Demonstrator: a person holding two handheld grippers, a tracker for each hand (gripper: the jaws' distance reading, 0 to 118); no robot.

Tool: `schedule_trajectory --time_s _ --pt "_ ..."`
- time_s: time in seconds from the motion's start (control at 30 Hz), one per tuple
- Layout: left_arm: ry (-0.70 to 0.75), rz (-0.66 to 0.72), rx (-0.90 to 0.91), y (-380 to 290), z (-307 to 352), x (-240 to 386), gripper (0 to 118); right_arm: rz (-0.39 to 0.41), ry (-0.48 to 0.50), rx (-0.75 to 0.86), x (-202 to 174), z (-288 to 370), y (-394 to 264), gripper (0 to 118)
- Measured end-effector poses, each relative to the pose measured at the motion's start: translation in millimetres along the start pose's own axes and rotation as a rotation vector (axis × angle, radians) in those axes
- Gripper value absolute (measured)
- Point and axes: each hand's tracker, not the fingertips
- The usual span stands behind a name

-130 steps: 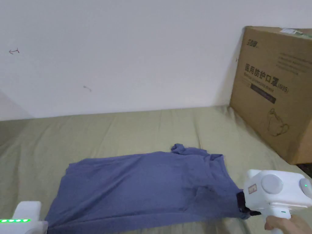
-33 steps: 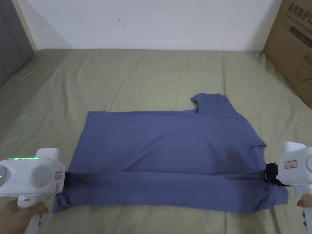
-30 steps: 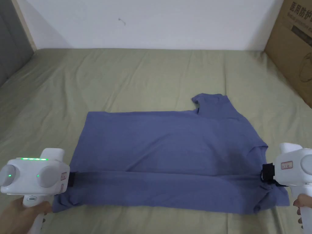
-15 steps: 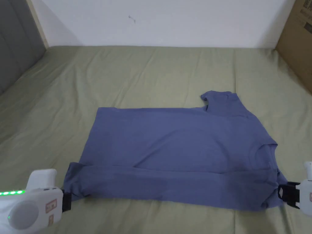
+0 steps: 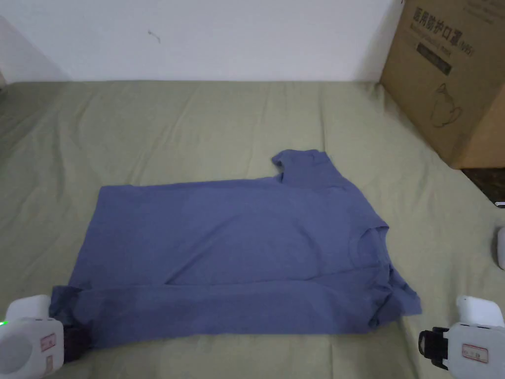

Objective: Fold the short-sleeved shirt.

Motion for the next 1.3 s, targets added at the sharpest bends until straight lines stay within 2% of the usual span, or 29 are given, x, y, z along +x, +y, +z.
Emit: schedule_trajectory --time_s 0.07,0.1,0.17,0.2,0.33,0.37,0.4,0.43,0.5,0.53,0.57,0.63,0.77,0.9,1.03,1.13,1.2,1.27,1.3 --pt "0.005 0.0 0.016 -1 5 -2 11 -0.022 -0.005 0.014 0 -4 4 1" --pt "-0.01 -0.006 0.017 1 7 -2 5 -0.027 -0.01 0.018 -1 -8 9 10" --pt "-0.034 0.009 -0.006 6 8 -6 5 -0.05 -0.033 0.028 7 -22 24 63" --pt "-0.031 0.003 0.001 6 10 -5 5 -0.057 -0.03 0.027 8 -29 31 73" --pt "-0.033 -0.012 0.01 6 14 -3 5 -0.141 -0.075 -0.017 10 -65 58 73" --pt "-0.036 -0.012 0.009 6 15 -4 5 -0.151 -0.03 -0.029 10 -73 61 70" --pt "-0.039 -0.011 0.007 7 15 -5 5 -0.148 0.014 -0.036 13 -83 64 58" --pt "-0.042 -0.01 0.004 9 15 -7 5 -0.141 0.012 -0.061 9 -91 65 32" --pt "-0.047 -0.01 -0.003 10 16 -8 5 -0.069 -0.058 -0.099 -1 -102 67 25" --pt "-0.049 -0.01 -0.006 11 17 -9 5 -0.028 -0.057 -0.098 -3 -101 69 14" --pt "-0.051 -0.01 -0.009 11 18 -10 5 -0.005 -0.047 -0.091 -4 -96 72 10" --pt "-0.036 -0.026 0.004 8 14 -6 5 0.009 -0.047 -0.082 -1 -88 76 7" --pt "-0.044 -0.044 0.024 13 15 -13 4 -0.031 0.0 -0.05 10 -62 74 6" --pt "-0.051 -0.069 0.037 9 40 -22 4 0.0 0.019 -0.052 14 -39 71 6" --pt "0.003 -0.108 0.03 -9 41 -43 4 0.036 0.014 -0.046 20 -16 46 6" --pt "0.018 -0.086 0.011 -42 71 -33 4 -0.023 0.041 -0.08 24 0 8 6" --pt "0.05 -0.112 -0.025 -68 68 -33 4 -0.015 0.037 -0.128 31 -8 -21 6" --pt "0.072 -0.149 -0.081 -81 59 -35 5 -0.057 0.04 -0.184 37 -22 -45 6" --pt "0.057 -0.142 -0.076 -83 58 -34 7 -0.08 0.058 -0.167 40 -24 -51 12"
